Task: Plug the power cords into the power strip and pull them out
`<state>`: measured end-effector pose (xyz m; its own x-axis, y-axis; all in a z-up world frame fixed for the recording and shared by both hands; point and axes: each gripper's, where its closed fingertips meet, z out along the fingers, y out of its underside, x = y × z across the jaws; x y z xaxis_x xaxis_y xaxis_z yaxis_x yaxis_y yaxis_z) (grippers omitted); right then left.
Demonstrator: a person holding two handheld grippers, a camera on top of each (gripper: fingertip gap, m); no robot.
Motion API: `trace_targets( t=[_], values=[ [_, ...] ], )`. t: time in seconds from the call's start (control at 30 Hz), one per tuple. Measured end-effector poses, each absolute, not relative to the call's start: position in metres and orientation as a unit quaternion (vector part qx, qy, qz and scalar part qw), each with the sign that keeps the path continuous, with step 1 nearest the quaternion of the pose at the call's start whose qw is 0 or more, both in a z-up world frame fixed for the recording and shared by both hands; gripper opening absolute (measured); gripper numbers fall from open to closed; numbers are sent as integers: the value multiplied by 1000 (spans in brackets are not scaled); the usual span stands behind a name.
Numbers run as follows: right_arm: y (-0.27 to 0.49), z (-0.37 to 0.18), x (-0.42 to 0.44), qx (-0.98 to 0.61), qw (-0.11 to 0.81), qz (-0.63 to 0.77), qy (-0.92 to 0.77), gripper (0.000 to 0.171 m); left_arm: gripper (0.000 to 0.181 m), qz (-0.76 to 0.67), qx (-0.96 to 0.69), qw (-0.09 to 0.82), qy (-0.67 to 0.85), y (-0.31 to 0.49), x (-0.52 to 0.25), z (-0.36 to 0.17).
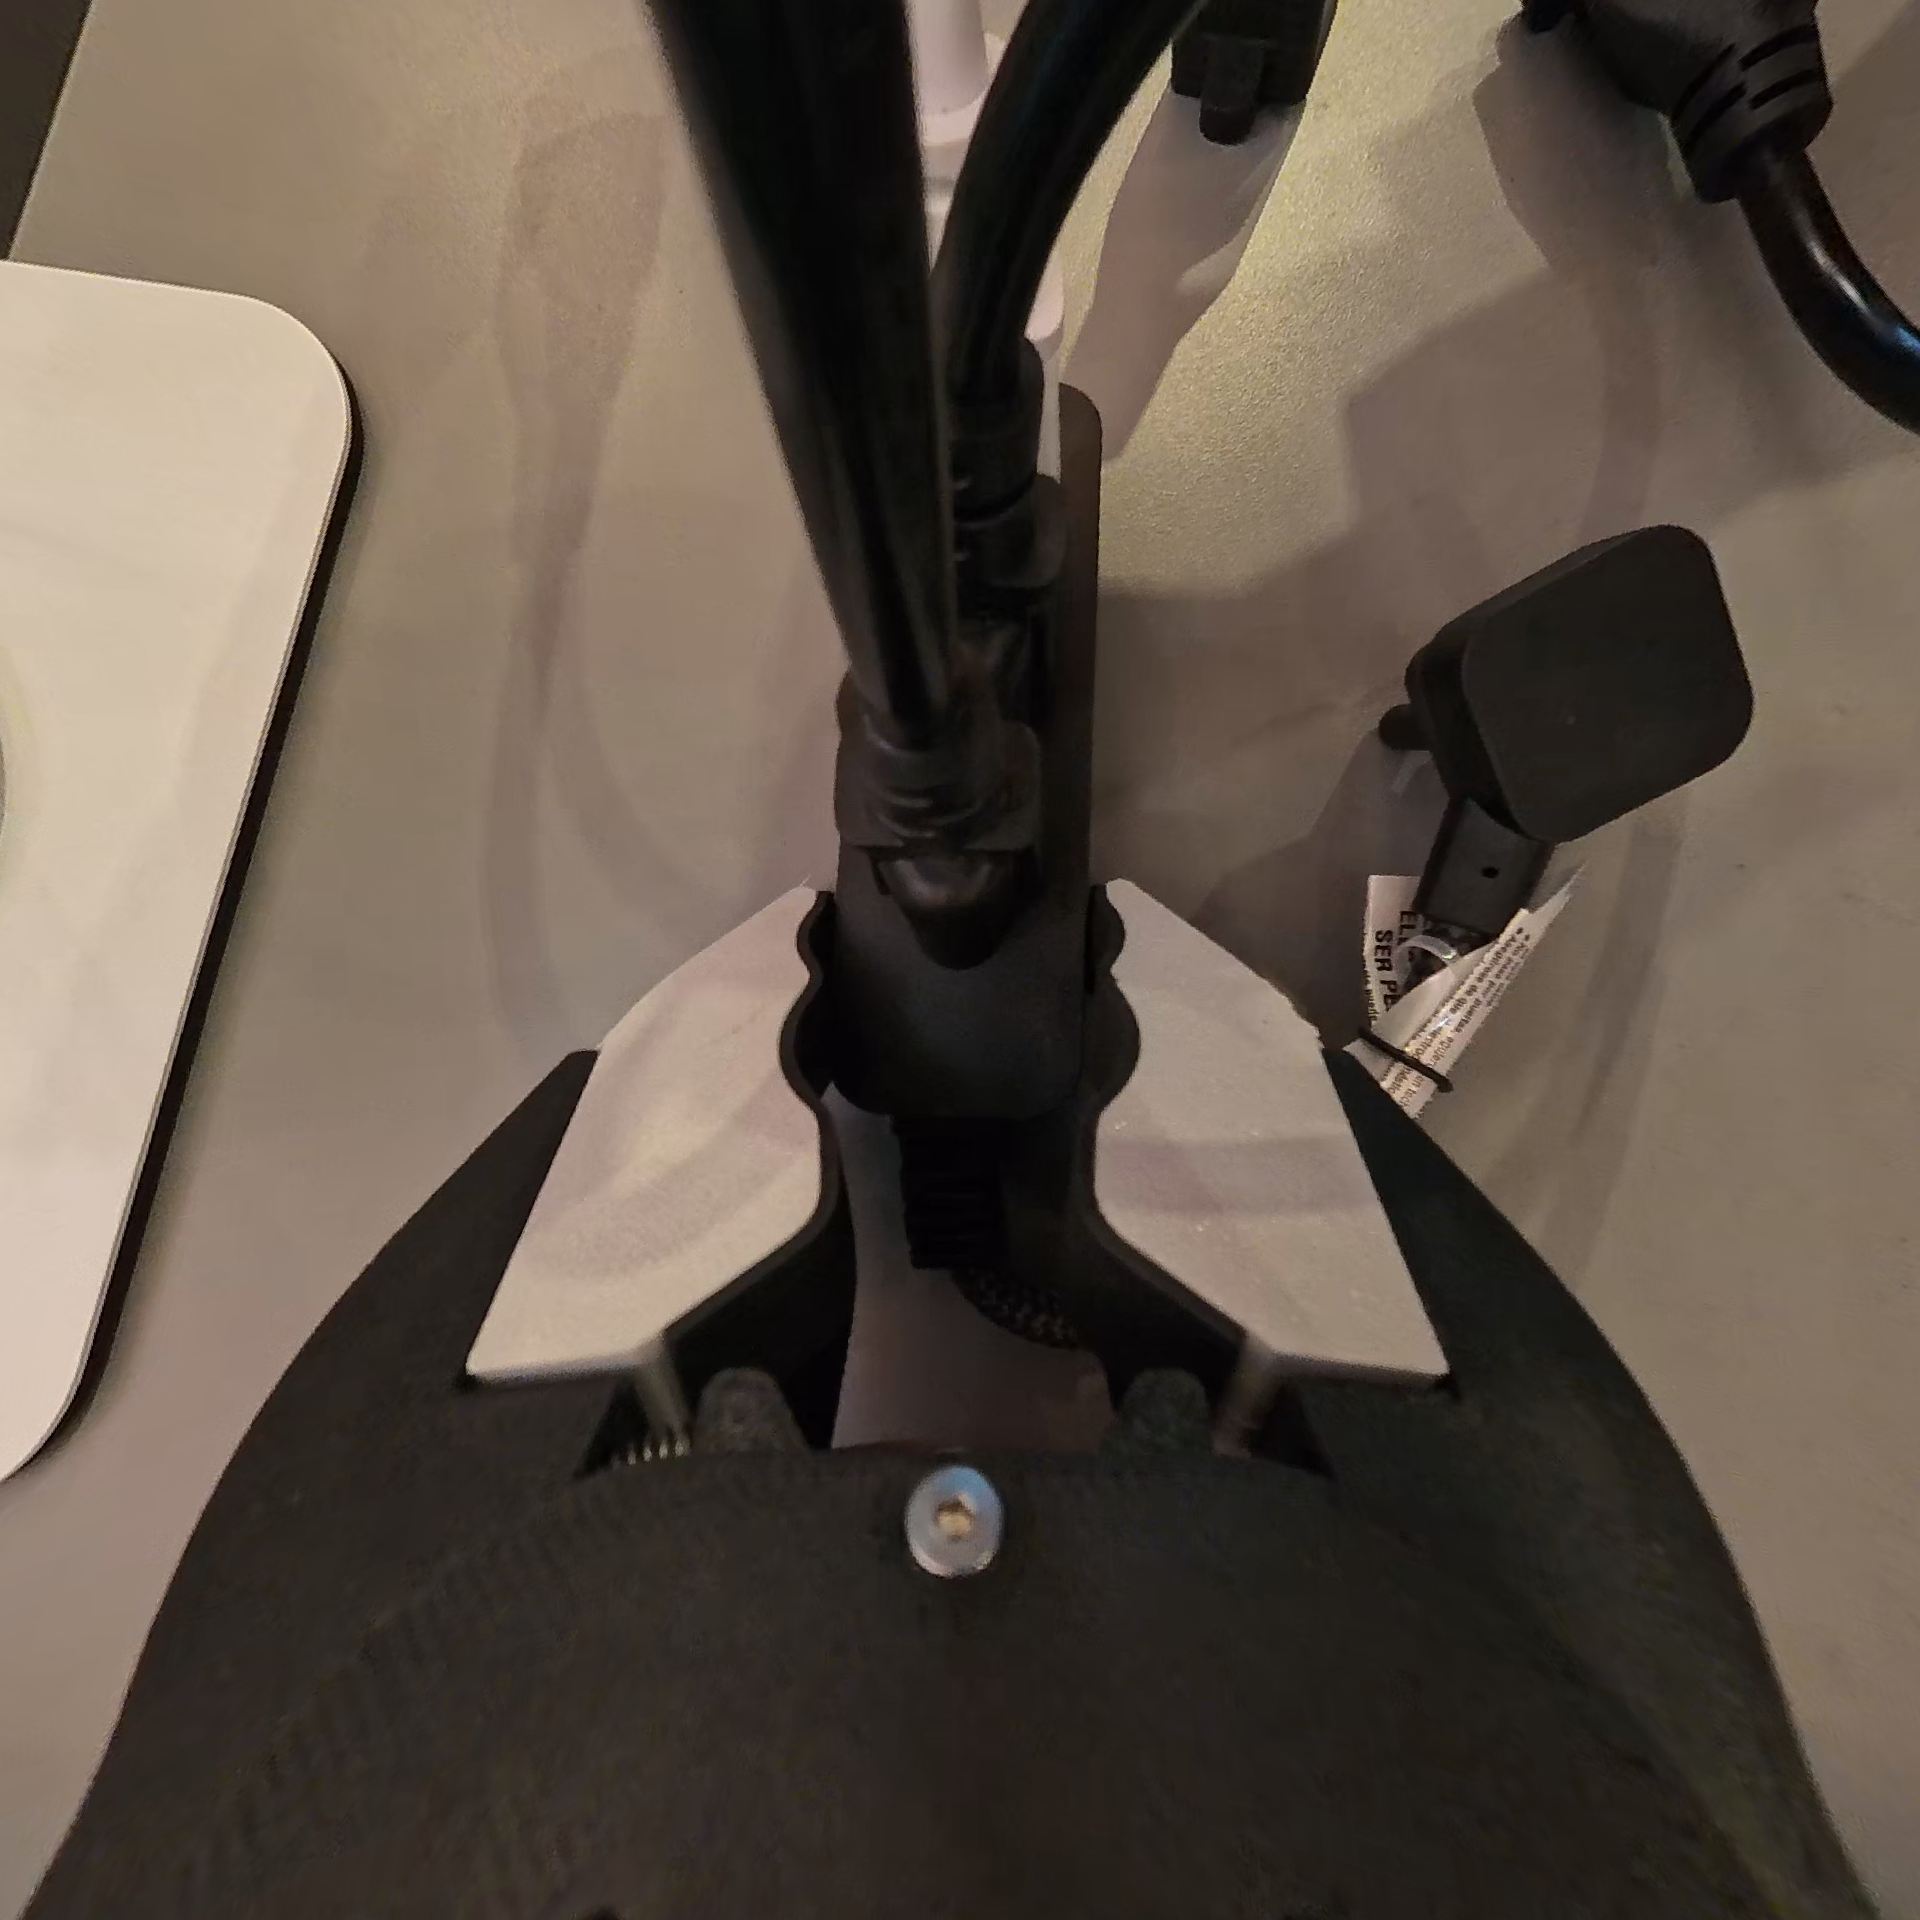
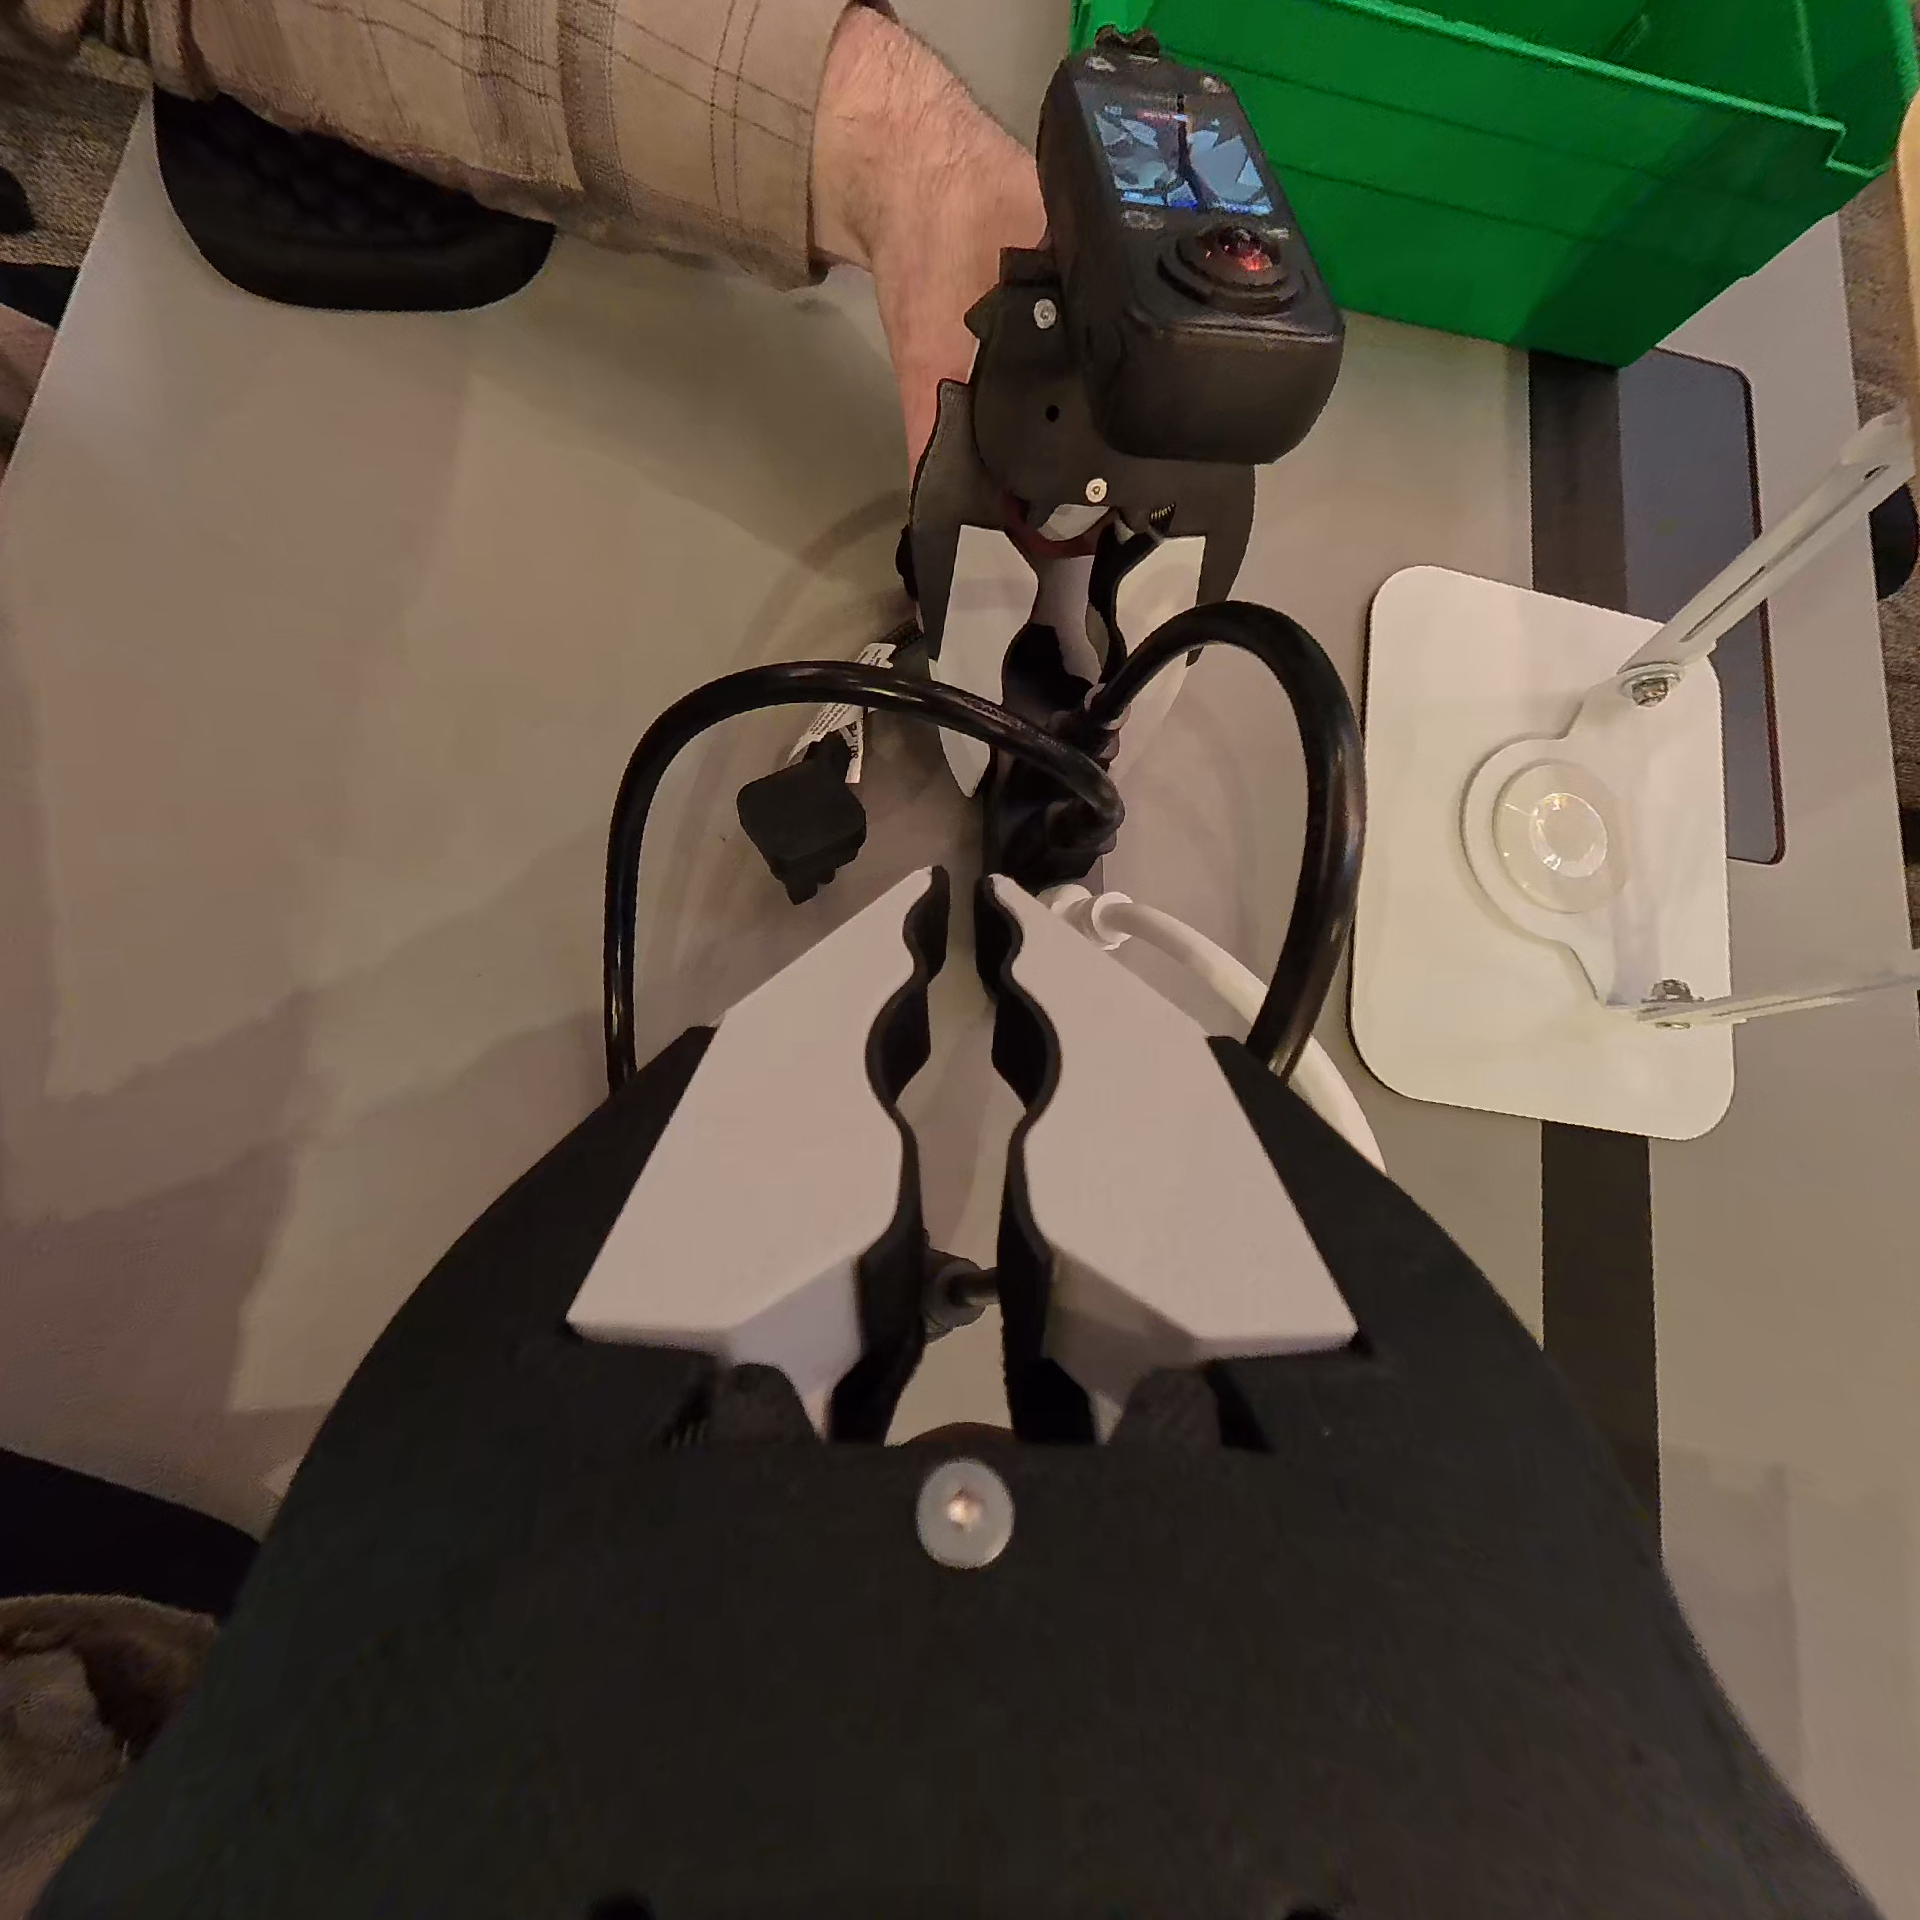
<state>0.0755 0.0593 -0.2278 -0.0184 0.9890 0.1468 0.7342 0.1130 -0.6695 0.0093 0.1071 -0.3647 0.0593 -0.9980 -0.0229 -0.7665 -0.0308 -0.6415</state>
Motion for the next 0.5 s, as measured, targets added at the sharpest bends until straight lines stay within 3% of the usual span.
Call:
trace_targets(
  t=[0.5],
  values=[
    [59,-242,78,-647,271,204,-683,5,46,-243,-675,265,645,107,9,-357]
  ],
)
